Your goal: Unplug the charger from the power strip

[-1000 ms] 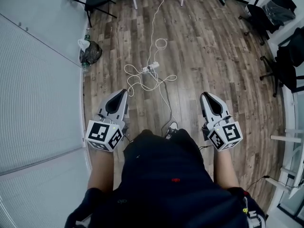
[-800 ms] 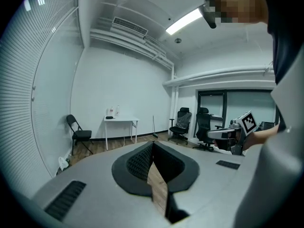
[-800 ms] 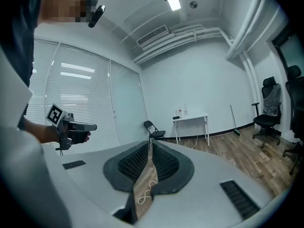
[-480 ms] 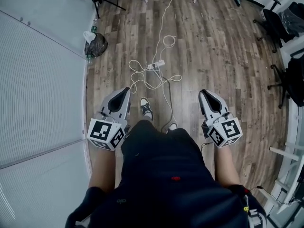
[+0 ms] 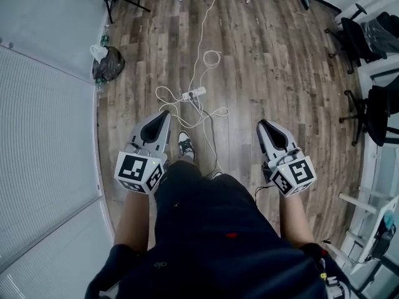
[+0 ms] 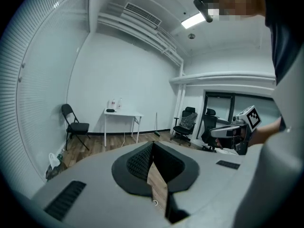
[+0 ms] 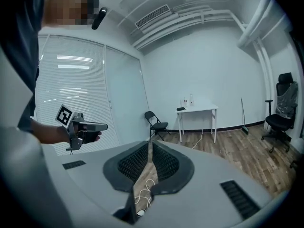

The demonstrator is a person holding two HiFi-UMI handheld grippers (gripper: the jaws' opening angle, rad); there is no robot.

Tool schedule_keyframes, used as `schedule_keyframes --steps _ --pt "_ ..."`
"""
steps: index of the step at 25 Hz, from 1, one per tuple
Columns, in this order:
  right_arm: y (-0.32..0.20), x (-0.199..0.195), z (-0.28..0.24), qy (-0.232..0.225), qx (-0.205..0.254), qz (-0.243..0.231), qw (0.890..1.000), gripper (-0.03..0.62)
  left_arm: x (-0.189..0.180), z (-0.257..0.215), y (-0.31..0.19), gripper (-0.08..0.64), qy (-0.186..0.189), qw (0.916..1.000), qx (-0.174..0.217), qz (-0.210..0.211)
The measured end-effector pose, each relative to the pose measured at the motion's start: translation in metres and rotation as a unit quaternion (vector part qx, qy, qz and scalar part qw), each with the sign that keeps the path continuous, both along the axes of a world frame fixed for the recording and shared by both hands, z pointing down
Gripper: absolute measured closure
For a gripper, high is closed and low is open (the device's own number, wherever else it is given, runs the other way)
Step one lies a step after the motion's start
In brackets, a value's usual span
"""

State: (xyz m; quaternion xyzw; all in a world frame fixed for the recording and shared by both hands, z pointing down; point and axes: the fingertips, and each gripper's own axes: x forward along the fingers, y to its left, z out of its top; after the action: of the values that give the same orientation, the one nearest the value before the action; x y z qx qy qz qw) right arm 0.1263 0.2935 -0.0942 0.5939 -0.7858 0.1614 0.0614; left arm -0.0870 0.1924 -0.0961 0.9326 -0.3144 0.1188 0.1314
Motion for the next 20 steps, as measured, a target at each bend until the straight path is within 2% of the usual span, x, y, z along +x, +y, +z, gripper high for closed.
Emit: schedule_keyframes --steps 5,8,14,17,20 --pt "-0.092 -0.020 0.011 0.015 -0.014 -0.009 1.000 0.551 -0.012 0.028 -0.084 0.540 -0.002 0.9997 -0.018 0.019" --pt "-0.142 -0.032 0.027 0.018 -0.020 -0.007 1.000 0.551 -0.027 0.052 -0.123 0.540 -0.003 0.9995 -0.031 0.011" --pt "-0.213 -0.051 0.092 0.039 -0.062 -0.059 0.996 0.549 -0.041 0.116 -0.162 0.540 -0.018 0.9965 -0.082 -0.005" --pt "-0.244 -0.047 0.132 0.044 -0.087 -0.077 0.992 0.549 -0.042 0.149 -0.179 0.540 -0.019 0.9933 -0.111 -0.026" --pt "-0.267 -0.038 0.175 0.044 -0.103 -0.095 0.989 0.549 -0.034 0.184 -0.194 0.540 -0.026 0.9918 -0.118 -0.041"
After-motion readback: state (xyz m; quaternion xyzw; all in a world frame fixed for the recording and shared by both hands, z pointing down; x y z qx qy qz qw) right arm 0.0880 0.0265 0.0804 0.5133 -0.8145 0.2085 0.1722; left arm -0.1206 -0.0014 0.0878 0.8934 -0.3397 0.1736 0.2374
